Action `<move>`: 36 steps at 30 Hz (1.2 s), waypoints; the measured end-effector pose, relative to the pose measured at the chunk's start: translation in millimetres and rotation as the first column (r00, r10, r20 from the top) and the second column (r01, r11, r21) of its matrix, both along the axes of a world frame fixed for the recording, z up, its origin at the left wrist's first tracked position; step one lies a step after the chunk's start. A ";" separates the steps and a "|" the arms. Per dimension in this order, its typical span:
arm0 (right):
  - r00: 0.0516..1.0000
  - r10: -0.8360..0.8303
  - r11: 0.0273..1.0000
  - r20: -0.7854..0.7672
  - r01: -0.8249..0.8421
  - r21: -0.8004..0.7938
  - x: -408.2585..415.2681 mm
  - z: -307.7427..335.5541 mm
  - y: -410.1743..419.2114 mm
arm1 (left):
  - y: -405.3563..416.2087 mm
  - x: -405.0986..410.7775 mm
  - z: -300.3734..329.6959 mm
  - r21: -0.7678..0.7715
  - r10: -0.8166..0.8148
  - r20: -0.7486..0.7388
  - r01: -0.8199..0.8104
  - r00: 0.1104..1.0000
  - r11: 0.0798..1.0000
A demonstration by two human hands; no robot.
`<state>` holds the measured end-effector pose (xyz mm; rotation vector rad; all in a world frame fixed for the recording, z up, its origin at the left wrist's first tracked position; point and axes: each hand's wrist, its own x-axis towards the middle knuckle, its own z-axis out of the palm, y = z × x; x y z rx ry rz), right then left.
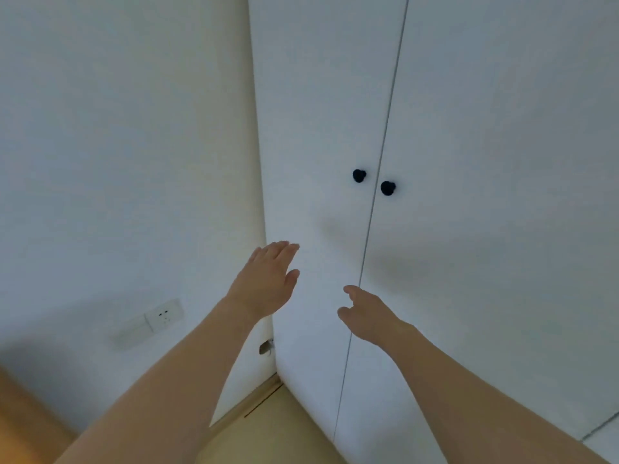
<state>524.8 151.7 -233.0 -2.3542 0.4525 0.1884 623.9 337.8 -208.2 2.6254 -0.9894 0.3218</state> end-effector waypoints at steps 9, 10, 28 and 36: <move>0.962 -0.265 0.954 0.063 0.251 0.166 67.4 38.5 -42.6 | -88.2 80.9 86.3 -0.117 -0.343 0.140 0.359 0.929 0.926; 0.956 -0.286 0.947 0.073 0.270 0.173 70.3 41.4 -46.9 | -96.5 82.4 90.7 -0.146 -0.373 0.161 0.395 0.914 0.907; 0.833 -0.400 0.917 0.383 0.361 0.171 70.7 41.6 -58.0 | -131.3 81.9 96.7 -0.177 -0.270 0.262 0.322 0.927 0.930; 0.813 -0.390 0.899 0.433 0.232 0.372 66.0 50.8 -31.4 | -93.7 67.2 117.8 -0.100 -0.149 0.286 0.184 0.946 0.978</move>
